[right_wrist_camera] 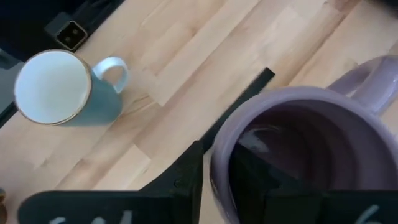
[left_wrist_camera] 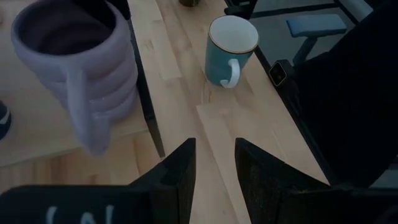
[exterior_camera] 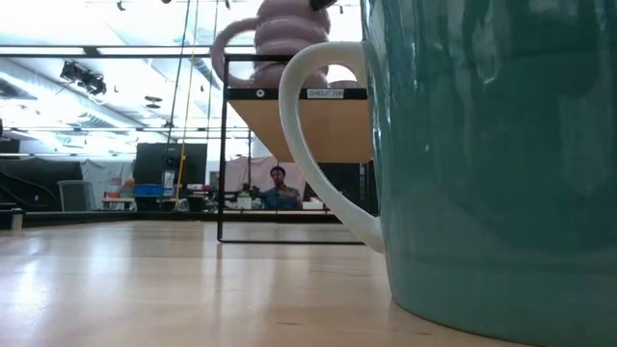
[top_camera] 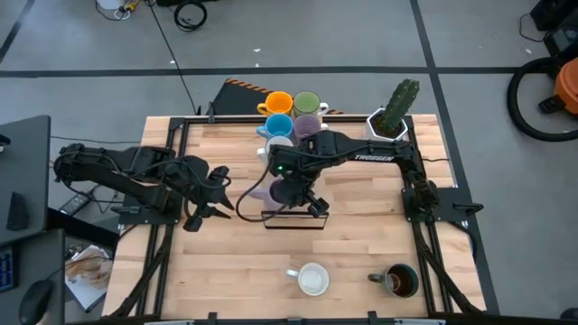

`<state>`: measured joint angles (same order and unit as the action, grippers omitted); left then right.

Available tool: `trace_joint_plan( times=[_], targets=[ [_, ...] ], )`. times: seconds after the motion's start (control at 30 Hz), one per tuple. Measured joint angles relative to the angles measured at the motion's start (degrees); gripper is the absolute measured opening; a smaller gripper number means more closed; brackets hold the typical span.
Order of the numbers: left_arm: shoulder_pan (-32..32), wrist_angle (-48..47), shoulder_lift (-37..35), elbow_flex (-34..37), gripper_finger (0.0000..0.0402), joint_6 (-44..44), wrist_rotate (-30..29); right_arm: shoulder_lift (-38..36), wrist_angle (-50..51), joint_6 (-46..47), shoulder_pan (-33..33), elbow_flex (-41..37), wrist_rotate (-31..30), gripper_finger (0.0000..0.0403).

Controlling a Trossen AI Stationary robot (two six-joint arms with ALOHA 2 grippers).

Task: Place coffee mugs
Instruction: Put the purple mug on the shelf

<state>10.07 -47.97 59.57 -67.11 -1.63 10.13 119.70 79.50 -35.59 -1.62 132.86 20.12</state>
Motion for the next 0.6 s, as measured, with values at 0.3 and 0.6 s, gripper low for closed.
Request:
trace_joint_plan(
  times=[0.3, 0.6],
  targets=[
    [0.0, -0.5, 0.0, 0.0, 0.0117, 0.5, -2.3, 0.1, -0.5, 1.5, 0.0, 0.0, -3.6, 0.0102],
    [0.0, -0.4, 0.0, 0.0, 0.0117, 1.0, -2.4, 0.1, -3.7, 1.5, 0.0, 0.0, -5.4, 0.0105]
  ],
)
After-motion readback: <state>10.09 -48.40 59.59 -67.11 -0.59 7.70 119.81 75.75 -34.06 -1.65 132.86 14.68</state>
